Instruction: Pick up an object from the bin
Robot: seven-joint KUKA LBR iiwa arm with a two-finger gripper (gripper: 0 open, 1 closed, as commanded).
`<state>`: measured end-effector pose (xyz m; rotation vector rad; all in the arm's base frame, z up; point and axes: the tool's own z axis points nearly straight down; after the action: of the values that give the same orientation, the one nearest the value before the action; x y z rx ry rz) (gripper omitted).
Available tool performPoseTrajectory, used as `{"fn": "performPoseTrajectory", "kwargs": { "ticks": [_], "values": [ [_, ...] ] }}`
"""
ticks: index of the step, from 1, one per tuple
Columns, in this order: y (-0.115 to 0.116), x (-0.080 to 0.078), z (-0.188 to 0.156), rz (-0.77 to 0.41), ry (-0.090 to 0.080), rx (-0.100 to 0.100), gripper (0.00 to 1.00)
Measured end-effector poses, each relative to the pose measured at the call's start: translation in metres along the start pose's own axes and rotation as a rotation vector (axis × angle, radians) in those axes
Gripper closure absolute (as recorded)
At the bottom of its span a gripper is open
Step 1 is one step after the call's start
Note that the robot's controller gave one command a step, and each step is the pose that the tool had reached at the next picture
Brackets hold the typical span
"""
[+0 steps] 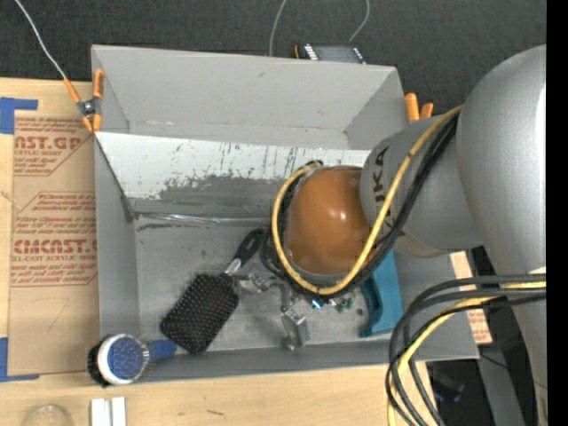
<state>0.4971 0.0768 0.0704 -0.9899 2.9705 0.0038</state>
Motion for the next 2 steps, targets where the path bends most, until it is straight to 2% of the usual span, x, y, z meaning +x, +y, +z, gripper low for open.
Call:
{"fn": "performPoseTrajectory", "kwargs": {
  "ticks": [1,2],
  "values": [
    [0.069,-0.074,-0.060,-0.276,-0.008,-0.001,0.00],
    [0.053,-0.096,-0.028,-0.315,-0.010,-0.001,0.00]
  ]
}}
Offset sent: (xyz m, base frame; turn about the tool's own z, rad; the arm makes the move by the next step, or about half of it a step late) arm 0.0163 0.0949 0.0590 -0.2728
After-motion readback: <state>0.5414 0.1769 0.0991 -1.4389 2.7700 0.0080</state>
